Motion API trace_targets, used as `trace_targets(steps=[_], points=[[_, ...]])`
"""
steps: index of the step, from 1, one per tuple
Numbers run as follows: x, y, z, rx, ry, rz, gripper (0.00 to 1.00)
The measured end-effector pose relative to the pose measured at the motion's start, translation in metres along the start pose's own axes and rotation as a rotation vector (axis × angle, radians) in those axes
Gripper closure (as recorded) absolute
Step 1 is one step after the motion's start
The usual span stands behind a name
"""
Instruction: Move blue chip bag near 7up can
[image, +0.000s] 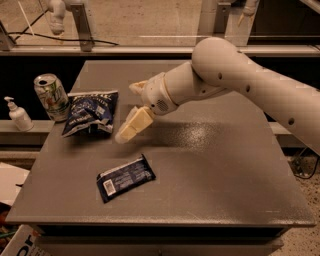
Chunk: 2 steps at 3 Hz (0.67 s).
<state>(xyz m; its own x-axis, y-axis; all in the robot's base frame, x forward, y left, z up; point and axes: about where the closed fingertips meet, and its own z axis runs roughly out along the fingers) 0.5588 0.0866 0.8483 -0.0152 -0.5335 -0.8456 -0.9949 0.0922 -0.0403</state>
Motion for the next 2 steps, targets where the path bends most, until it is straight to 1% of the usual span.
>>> trace_targets(steps=[1,2], points=[[-0.004,-0.025,-0.028,0.079,-0.018,-0.001,0.0],[0.003,-0.055,-0.072,0.19,-0.029,0.021,0.0]])
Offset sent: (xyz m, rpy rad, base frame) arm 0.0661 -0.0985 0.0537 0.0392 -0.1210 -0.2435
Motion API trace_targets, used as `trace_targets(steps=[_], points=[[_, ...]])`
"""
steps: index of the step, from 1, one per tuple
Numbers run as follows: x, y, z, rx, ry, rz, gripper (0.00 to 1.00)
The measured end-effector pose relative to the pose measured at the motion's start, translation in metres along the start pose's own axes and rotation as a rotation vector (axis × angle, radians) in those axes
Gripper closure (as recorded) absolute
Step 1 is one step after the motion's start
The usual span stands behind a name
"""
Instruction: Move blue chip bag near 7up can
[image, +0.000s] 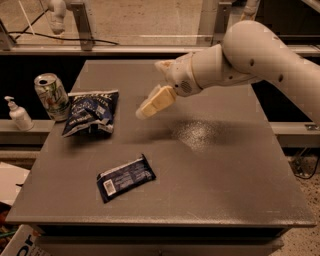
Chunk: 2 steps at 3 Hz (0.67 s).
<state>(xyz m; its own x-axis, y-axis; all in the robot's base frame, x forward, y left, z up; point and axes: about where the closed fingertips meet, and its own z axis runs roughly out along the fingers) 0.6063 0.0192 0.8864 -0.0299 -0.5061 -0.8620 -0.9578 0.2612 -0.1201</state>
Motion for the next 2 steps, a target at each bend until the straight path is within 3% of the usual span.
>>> trace_targets(steps=[1,2], points=[[0.0081,-0.0194,-0.0231,0.059,0.002,0.019,0.0],[0.0086,-0.0205,-0.0246,0.063,0.002,0.02,0.0]])
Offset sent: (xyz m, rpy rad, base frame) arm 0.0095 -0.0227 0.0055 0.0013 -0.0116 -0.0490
